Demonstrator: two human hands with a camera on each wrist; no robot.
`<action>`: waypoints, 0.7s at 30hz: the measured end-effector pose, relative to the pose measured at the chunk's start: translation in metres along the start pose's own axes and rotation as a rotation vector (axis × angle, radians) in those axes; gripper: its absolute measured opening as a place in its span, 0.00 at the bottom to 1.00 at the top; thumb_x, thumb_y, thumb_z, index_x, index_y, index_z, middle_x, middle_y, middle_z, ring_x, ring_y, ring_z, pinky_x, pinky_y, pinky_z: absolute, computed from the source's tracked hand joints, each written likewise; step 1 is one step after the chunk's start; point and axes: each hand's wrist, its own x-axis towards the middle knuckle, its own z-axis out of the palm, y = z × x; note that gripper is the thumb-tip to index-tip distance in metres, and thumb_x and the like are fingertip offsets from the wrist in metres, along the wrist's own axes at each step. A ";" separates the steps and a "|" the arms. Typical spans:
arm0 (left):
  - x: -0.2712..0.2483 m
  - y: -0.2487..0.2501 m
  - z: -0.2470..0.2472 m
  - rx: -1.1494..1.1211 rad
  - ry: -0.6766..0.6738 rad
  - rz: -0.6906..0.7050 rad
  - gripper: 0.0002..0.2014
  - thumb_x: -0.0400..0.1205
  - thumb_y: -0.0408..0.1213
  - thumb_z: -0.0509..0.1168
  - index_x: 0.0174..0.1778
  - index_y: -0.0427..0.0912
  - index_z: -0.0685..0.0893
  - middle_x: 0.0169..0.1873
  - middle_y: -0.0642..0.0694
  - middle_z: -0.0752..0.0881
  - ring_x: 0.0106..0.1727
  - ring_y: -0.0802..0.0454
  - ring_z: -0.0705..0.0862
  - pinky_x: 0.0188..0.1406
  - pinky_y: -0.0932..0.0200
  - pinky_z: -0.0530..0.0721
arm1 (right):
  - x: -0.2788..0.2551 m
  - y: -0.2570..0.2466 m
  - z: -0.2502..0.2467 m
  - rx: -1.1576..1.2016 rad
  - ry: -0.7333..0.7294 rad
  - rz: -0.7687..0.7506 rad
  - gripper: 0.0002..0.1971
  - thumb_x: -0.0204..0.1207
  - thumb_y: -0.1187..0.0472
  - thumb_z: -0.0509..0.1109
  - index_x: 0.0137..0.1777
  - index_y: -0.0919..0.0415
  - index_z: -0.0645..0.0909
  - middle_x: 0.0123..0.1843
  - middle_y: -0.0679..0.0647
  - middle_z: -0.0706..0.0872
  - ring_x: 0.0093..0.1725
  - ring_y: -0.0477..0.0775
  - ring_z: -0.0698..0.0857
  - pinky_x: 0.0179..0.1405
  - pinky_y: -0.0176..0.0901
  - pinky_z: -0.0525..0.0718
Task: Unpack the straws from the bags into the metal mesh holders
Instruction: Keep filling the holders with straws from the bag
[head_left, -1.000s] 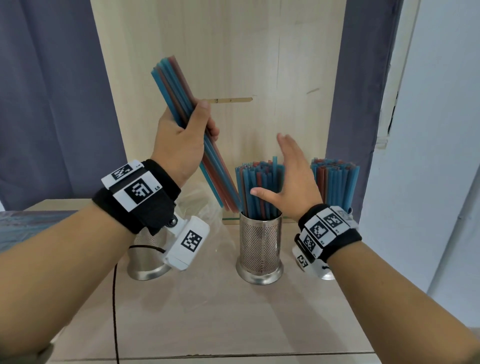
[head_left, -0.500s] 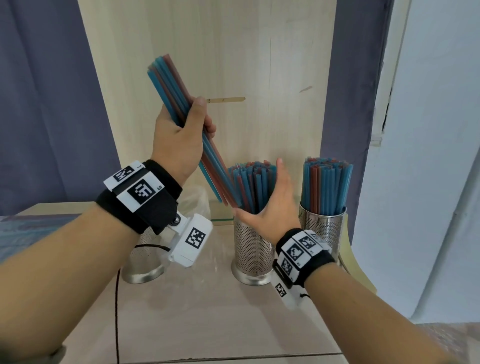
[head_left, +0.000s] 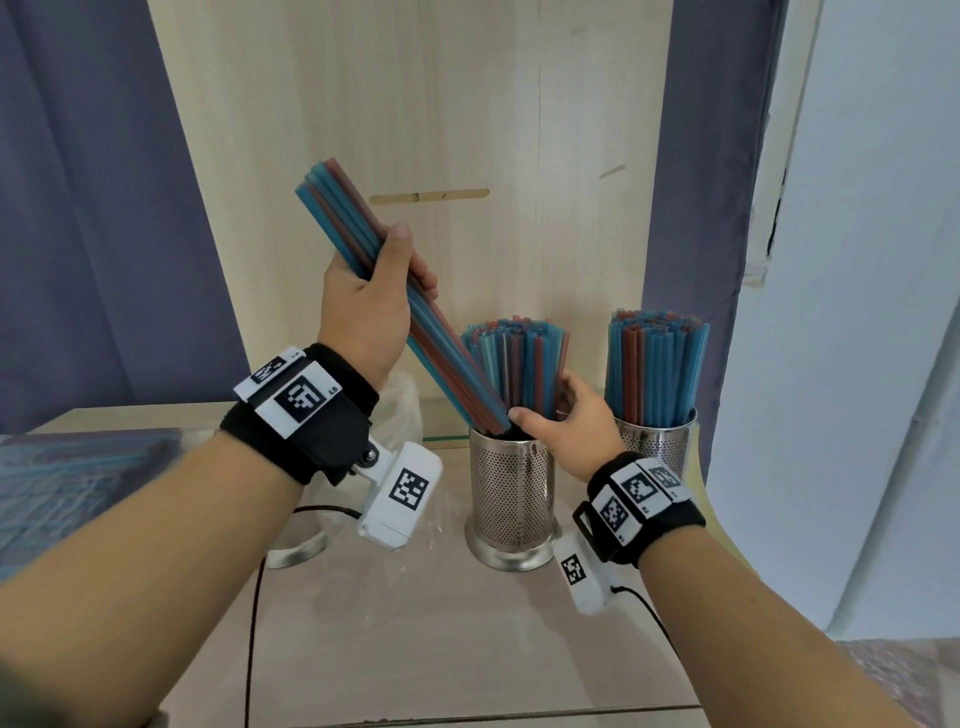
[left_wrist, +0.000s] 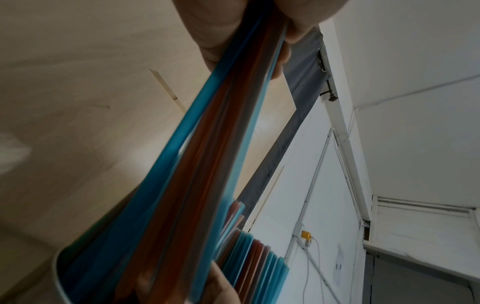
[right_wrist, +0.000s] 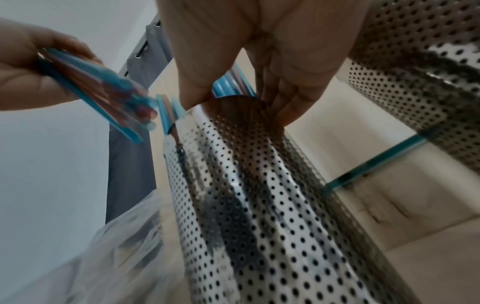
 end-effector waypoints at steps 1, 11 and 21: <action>-0.001 -0.002 0.002 -0.014 0.010 -0.009 0.12 0.88 0.36 0.59 0.38 0.46 0.75 0.23 0.55 0.80 0.30 0.52 0.80 0.39 0.51 0.82 | 0.000 0.001 0.000 -0.001 -0.009 0.003 0.33 0.70 0.56 0.83 0.74 0.60 0.75 0.62 0.51 0.88 0.60 0.49 0.87 0.63 0.47 0.87; -0.017 -0.016 0.014 0.033 0.200 0.138 0.06 0.87 0.35 0.60 0.50 0.35 0.74 0.23 0.54 0.81 0.27 0.57 0.81 0.33 0.62 0.83 | -0.011 0.005 0.002 0.090 -0.068 -0.005 0.26 0.76 0.62 0.78 0.73 0.57 0.74 0.64 0.51 0.86 0.64 0.48 0.85 0.67 0.43 0.83; -0.032 -0.033 0.014 0.103 0.003 0.161 0.08 0.86 0.38 0.62 0.41 0.49 0.76 0.24 0.55 0.83 0.31 0.54 0.84 0.37 0.53 0.88 | -0.017 0.010 0.000 0.257 -0.233 -0.101 0.59 0.66 0.69 0.84 0.87 0.50 0.45 0.74 0.39 0.71 0.67 0.28 0.76 0.62 0.24 0.78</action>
